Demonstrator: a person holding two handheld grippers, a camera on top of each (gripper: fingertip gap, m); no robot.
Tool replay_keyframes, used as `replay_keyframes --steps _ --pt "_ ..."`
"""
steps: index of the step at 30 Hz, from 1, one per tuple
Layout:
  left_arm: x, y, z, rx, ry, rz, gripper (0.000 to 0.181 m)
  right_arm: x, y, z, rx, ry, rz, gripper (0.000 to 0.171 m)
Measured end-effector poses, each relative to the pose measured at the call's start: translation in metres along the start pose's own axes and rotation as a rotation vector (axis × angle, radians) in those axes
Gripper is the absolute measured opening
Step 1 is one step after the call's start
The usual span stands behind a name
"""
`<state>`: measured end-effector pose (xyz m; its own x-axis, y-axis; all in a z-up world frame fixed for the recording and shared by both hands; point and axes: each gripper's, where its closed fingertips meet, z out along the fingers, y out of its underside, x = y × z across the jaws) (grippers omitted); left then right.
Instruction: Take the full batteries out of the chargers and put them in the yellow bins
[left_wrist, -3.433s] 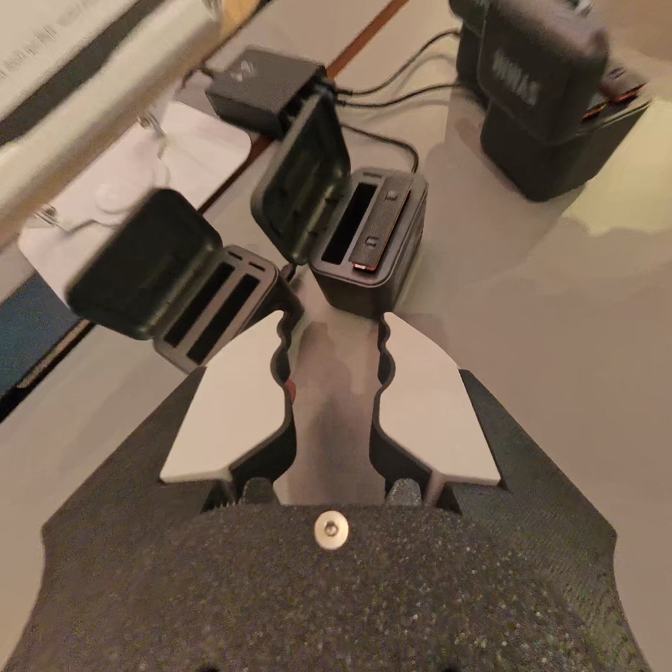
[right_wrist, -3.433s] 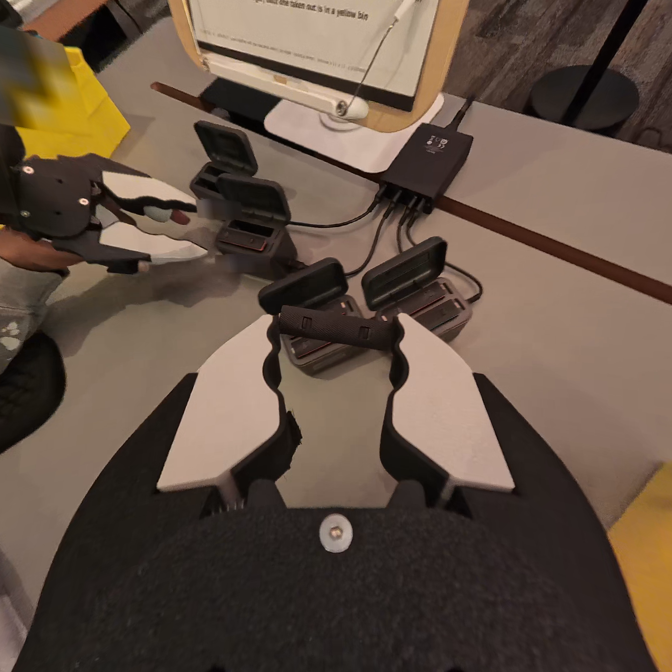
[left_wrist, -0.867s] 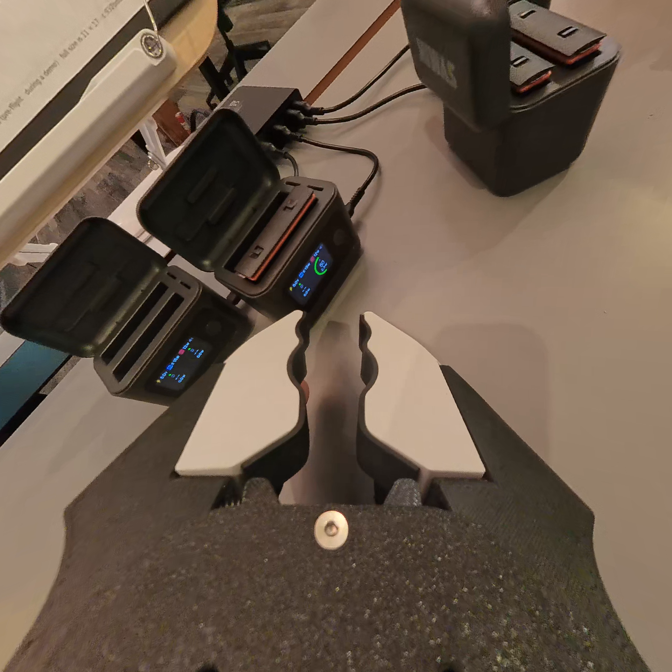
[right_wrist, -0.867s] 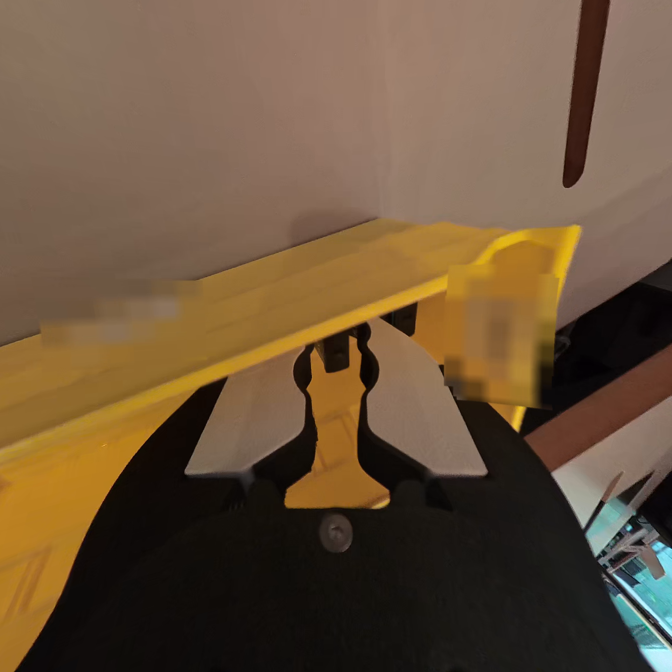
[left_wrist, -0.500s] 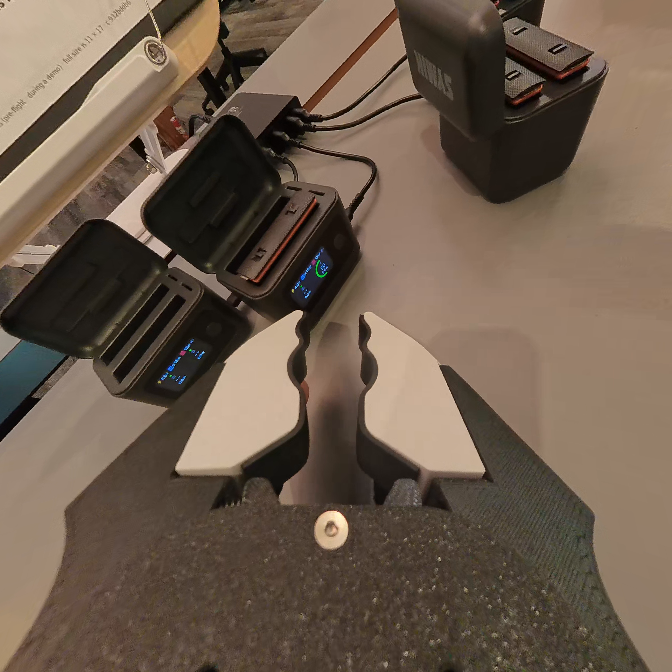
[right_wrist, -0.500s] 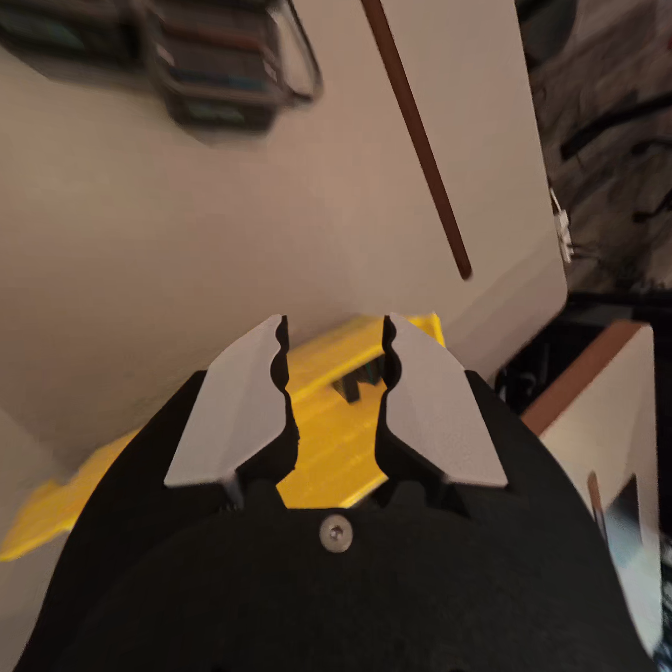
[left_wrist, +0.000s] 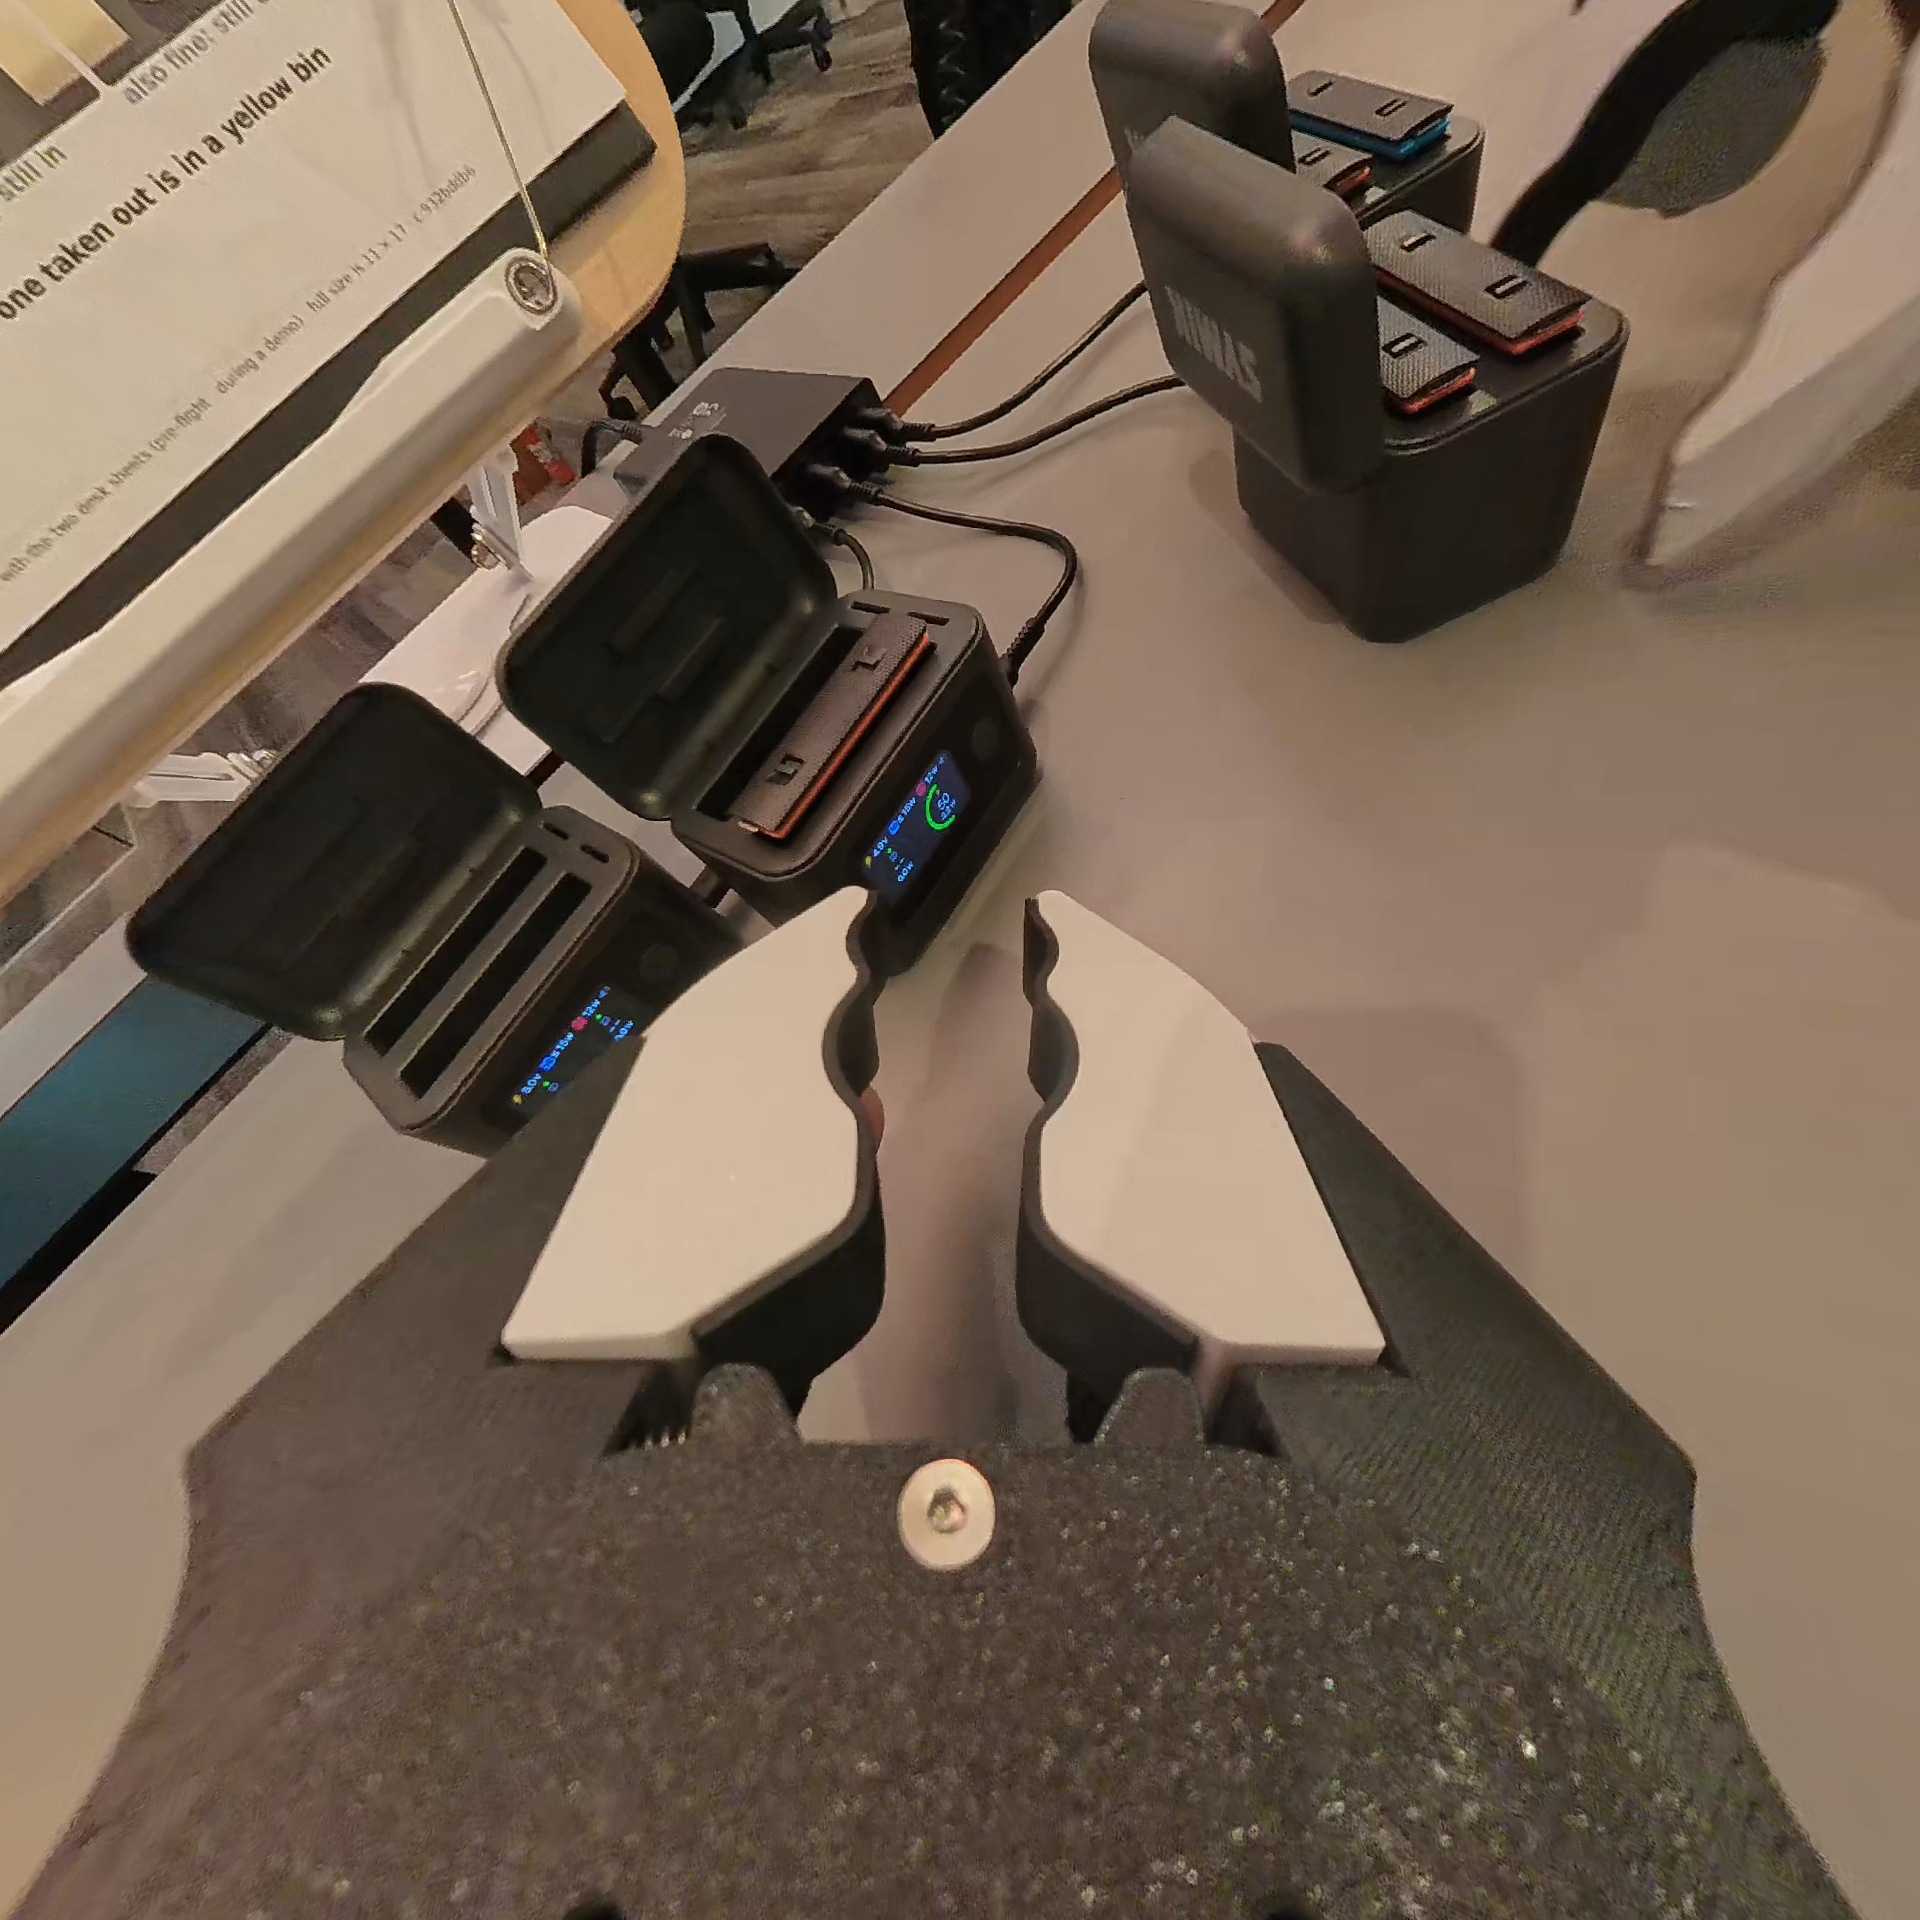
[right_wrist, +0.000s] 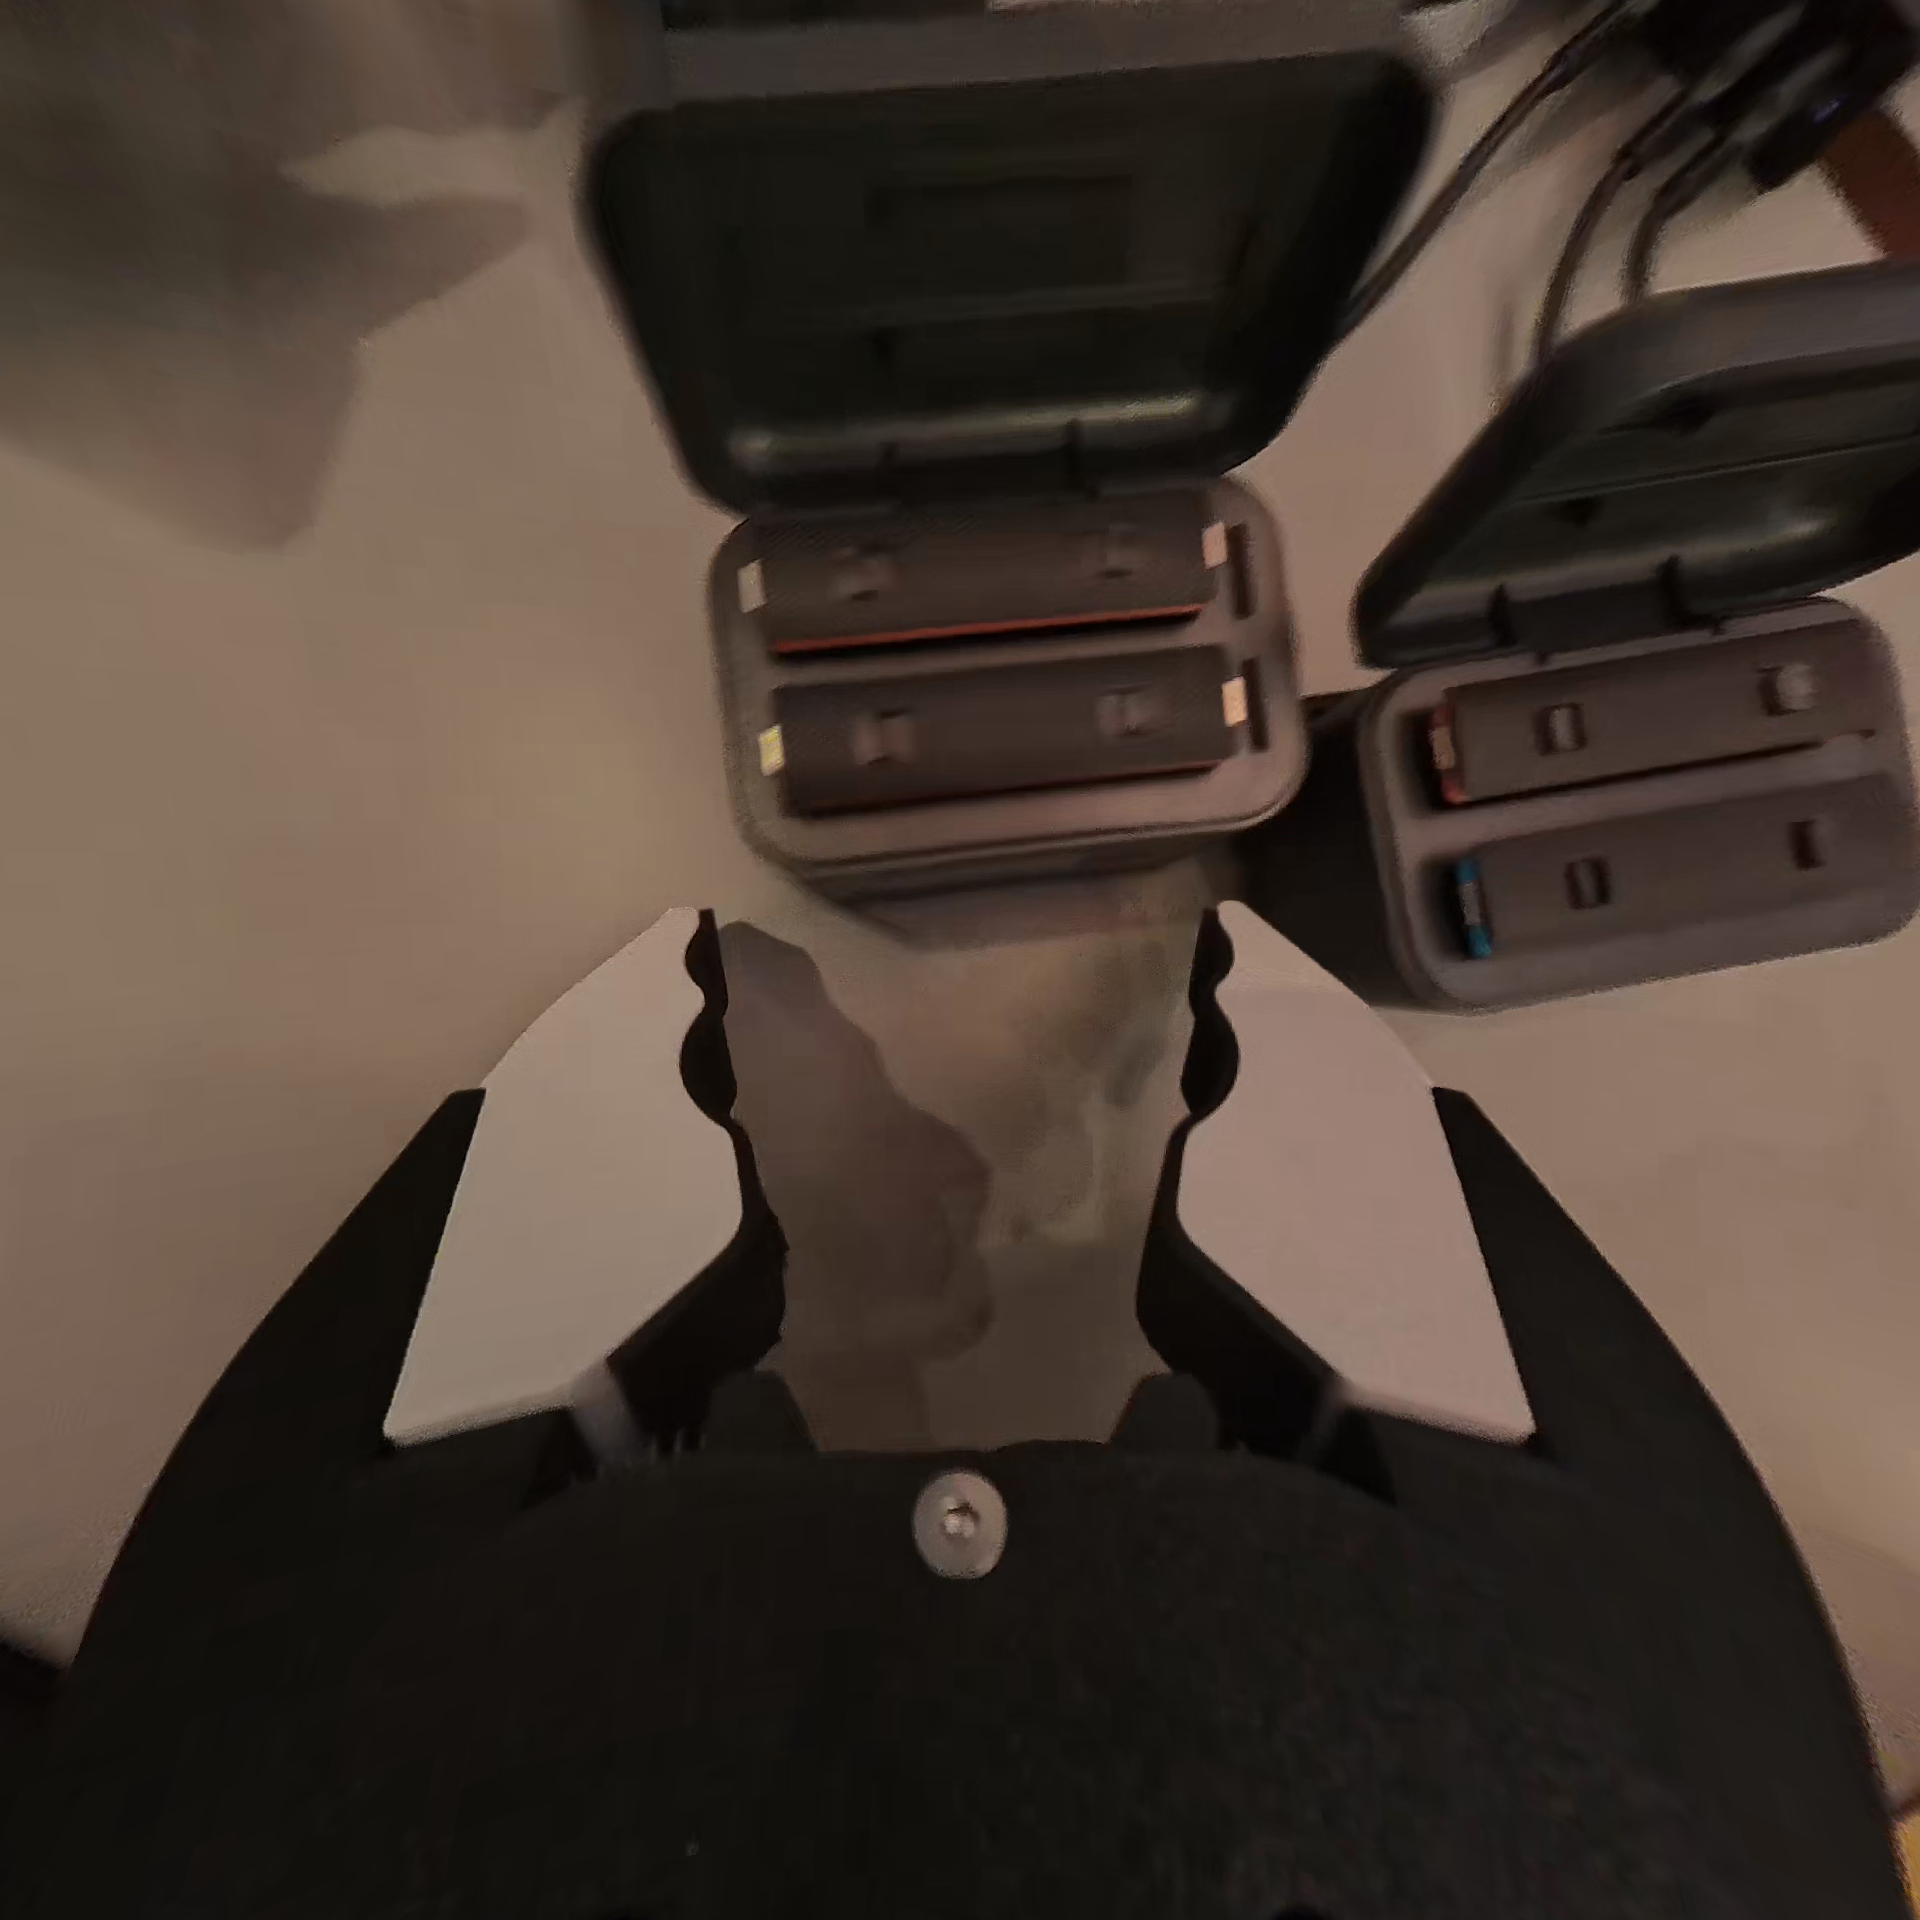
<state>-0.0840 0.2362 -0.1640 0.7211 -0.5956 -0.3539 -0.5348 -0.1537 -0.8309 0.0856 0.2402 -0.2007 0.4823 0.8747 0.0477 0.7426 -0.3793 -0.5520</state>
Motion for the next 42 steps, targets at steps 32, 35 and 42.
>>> replay_keyframes --steps 32,35,42 --pt "-0.005 0.000 0.000 0.028 0.005 -0.104 0.024 -0.005 -0.074 0.045 0.298 0.488 0.600 0.089" --pt "-0.006 0.000 -0.001 0.030 0.002 -0.102 0.024 -0.014 -0.075 0.035 0.367 0.381 0.624 0.097" --pt "-0.013 0.004 0.000 0.034 -0.015 -0.130 0.024 0.025 -0.071 -0.043 0.678 0.279 0.601 0.090"
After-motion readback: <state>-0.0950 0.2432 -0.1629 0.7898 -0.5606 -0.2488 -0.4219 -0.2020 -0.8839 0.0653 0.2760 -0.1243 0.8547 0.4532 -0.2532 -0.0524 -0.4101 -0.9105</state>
